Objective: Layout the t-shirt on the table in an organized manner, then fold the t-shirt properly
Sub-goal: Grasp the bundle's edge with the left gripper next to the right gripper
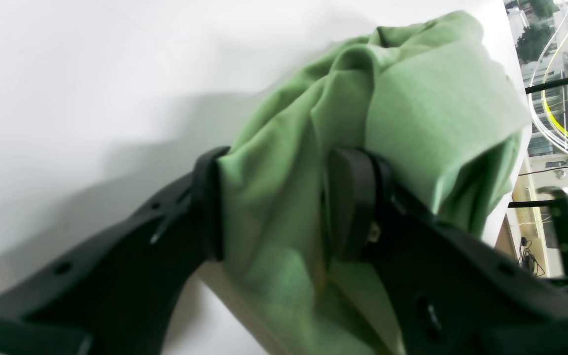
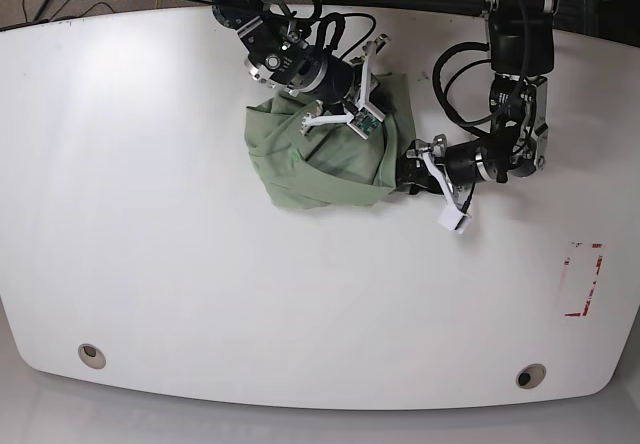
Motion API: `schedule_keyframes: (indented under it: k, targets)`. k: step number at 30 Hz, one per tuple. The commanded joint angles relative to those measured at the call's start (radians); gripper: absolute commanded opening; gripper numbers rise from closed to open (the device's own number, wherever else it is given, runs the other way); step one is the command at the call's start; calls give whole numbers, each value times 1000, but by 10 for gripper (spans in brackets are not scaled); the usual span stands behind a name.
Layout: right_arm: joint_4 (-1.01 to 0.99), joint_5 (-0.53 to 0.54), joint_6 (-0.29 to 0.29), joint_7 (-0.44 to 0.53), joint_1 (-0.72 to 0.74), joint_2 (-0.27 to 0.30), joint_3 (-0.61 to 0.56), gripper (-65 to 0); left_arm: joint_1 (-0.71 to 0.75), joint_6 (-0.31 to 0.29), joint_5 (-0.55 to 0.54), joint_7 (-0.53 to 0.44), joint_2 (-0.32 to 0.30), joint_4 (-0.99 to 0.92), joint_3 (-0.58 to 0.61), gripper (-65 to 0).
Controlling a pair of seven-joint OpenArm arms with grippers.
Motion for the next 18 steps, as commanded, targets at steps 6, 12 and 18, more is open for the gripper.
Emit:
schedule_keyframes:
  k: [6, 12, 18]
  targets:
    - [70, 11, 5, 6, 8, -10, -1, -634, -20, 1, 3, 3, -1, 9, -2, -363]
    - [80, 8, 5, -34, 11, -44, -3, -634, -28, 1, 3, 3, -4, 11, -5, -363]
    - [76, 8, 5, -38, 11, -50, -3, -631, -48, 1, -5, 3, -52, 11, -11, -363]
